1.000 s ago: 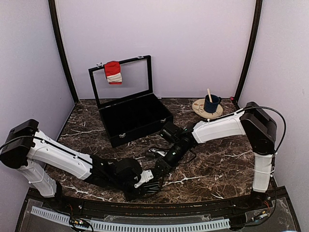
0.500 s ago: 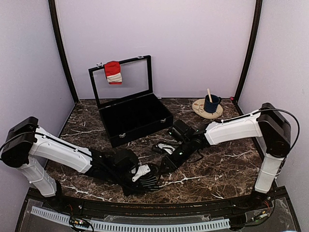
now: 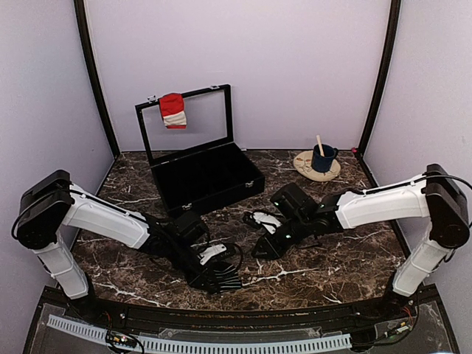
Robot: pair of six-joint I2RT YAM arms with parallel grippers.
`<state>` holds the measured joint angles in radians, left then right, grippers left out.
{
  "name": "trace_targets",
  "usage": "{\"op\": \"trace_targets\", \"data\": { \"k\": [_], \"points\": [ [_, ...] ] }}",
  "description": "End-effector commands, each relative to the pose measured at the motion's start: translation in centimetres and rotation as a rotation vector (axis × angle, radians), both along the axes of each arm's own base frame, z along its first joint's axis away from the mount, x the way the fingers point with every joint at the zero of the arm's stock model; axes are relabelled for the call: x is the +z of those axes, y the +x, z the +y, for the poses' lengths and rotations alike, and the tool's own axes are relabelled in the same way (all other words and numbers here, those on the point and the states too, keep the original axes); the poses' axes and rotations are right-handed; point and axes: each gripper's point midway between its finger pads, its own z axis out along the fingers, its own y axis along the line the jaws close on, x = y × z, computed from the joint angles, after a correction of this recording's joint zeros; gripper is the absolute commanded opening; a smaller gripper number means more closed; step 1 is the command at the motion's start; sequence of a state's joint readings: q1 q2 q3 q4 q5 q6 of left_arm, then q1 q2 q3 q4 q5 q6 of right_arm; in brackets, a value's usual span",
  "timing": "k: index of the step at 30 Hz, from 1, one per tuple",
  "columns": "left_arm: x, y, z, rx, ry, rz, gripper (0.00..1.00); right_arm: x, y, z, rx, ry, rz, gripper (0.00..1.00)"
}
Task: Roll the socks
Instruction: Roll the sock at the corner of the board.
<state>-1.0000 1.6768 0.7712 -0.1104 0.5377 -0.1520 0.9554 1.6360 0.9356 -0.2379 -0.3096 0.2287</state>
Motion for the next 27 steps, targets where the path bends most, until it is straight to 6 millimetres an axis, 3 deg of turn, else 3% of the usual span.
{"op": "trace_targets", "data": {
  "k": [1, 15, 21, 27],
  "points": [
    [-1.4, -1.9, 2.1, -0.026, 0.070, 0.198, 0.00, 2.5, -0.3, 1.0, 0.033, 0.048, -0.165, 0.29],
    [-0.7, -1.0, 2.5, -0.023, 0.018, 0.346, 0.00, 3.2, -4.8, 2.3, 0.187, 0.009, -0.360, 0.29],
    [-1.0, -1.1, 2.8, -0.031, 0.016, 0.391, 0.00, 1.9, -8.0, 3.2, 0.311, -0.044, -0.401, 0.29],
    [-1.0, -1.0, 3.0, -0.036, 0.009, 0.422, 0.00, 0.6, -10.0, 4.7, 0.422, -0.103, -0.467, 0.30]
  ]
}}
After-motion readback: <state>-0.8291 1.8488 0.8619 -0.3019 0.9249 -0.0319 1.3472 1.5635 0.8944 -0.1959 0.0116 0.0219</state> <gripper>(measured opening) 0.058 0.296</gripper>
